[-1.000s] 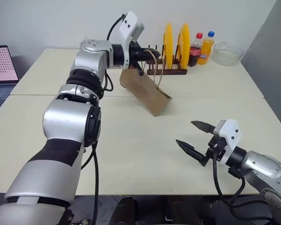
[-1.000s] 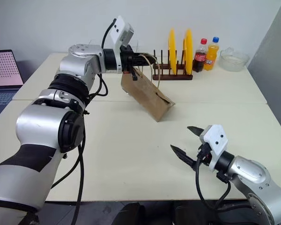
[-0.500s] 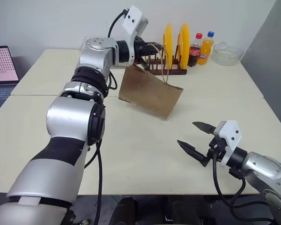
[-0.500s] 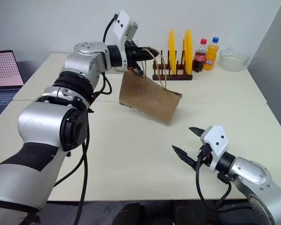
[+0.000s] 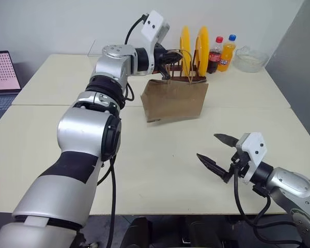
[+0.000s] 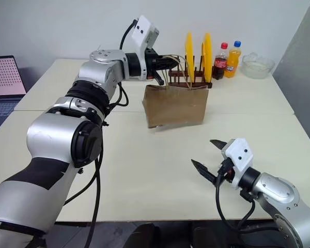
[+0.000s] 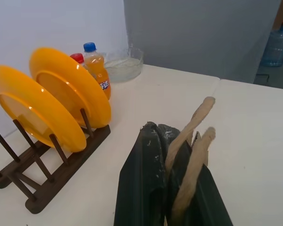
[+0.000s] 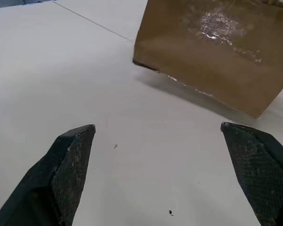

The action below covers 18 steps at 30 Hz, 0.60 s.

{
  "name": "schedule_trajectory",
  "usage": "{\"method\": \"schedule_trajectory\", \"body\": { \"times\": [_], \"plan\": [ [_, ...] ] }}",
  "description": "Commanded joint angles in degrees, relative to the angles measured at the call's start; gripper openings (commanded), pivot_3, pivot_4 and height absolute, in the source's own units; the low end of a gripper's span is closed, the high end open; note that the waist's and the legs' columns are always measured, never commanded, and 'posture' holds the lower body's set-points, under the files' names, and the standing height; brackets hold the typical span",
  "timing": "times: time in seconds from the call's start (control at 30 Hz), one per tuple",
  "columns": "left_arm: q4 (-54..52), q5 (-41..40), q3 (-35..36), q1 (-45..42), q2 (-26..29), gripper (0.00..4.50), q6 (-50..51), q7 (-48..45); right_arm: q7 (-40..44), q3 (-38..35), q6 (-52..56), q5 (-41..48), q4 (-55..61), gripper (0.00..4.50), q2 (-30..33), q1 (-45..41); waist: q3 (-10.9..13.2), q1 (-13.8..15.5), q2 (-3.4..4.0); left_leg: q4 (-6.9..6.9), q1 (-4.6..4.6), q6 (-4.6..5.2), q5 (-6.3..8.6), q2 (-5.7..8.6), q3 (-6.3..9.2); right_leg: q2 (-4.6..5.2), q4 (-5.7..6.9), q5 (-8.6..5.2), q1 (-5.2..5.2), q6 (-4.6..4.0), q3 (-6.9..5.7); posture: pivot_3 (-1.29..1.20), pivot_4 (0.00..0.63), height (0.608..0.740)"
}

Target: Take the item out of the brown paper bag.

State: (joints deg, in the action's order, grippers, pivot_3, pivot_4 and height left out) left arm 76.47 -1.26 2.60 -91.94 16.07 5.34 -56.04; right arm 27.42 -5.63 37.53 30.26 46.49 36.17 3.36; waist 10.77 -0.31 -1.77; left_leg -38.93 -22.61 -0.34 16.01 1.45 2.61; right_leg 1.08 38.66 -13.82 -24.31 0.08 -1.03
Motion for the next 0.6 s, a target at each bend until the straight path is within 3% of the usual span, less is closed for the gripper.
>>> {"method": "schedule_trajectory", "body": {
  "times": [0.03,0.6],
  "plan": [
    [-1.7,1.0,-0.3,-0.7,0.3,0.02,-2.8,-1.7,-0.5,-0.8,-0.4,-0.1,2.1,4.50,0.2,-0.5,0.0,0.0,0.00,0.00,0.01,0.00,0.00,0.00,0.00,0.00,0.01,0.00,0.00,0.00,0.00,0.00,0.150,0.740],
    [-1.7,4.0,-0.8,1.7,1.0,0.02,-5.6,-3.0,-0.6,0.6,0.2,0.4,1.6,4.50,-0.7,-2.9,0.0,0.0,0.00,-0.01,0.07,0.00,0.00,0.01,-0.08,0.00,0.11,0.00,0.00,0.00,0.08,0.00,0.150,0.740]
  ]
}}
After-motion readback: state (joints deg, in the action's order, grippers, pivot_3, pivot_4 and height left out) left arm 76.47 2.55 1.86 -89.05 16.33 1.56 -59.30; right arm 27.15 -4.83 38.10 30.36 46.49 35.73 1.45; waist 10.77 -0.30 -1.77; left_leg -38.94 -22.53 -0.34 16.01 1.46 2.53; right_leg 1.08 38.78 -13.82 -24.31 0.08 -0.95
